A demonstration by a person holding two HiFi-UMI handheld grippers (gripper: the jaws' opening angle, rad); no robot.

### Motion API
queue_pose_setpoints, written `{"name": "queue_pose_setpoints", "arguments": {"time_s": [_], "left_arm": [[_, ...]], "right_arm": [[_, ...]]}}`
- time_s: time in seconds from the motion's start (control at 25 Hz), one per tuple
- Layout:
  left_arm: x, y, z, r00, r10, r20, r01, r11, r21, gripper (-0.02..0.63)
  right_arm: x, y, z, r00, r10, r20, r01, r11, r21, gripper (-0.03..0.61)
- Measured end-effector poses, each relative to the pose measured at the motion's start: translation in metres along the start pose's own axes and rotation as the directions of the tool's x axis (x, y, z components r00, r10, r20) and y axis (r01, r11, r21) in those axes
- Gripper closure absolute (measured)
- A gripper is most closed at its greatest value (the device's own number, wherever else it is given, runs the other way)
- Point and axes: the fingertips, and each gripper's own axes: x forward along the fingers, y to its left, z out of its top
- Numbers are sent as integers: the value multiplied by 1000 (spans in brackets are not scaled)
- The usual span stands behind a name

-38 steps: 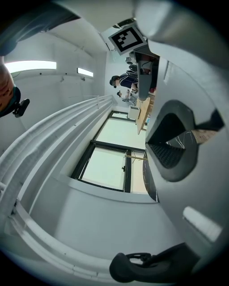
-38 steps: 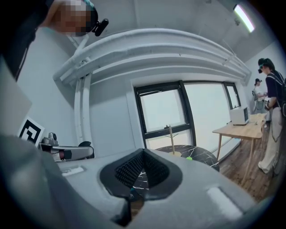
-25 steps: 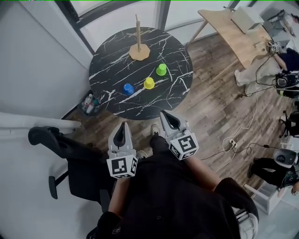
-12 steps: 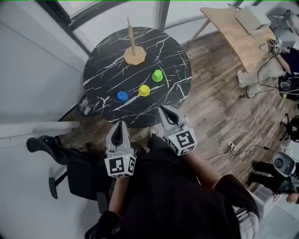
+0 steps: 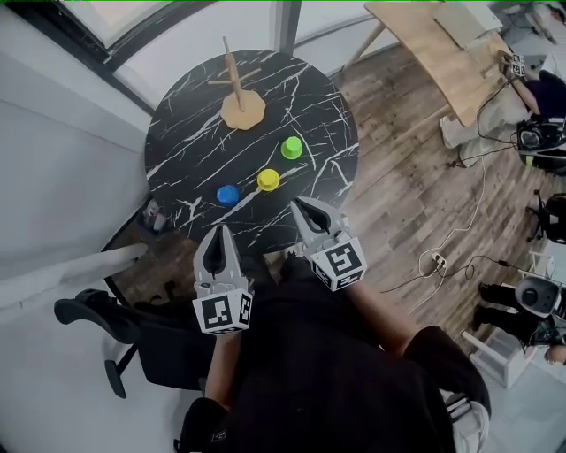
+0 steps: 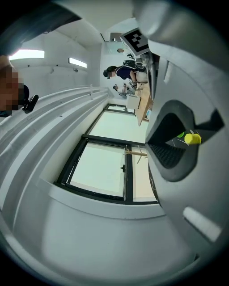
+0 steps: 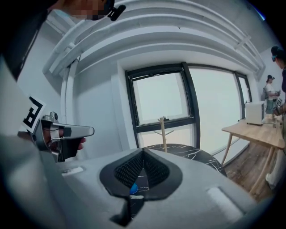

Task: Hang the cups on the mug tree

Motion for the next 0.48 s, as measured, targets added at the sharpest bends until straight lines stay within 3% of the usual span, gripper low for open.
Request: {"name": "queue_pose_setpoints", "arguments": {"time_s": [0.32,0.48], "left_arm": [[40,31,3,993,-115,-30,116,993,11,612],[57,44,4,989,-137,-60,139,990,32,612]], "right_arm": [[39,-5,-25,993,-102,-57,103,995,14,563],[61,-8,-46,987,-118,-107,120,993,16,546]]}}
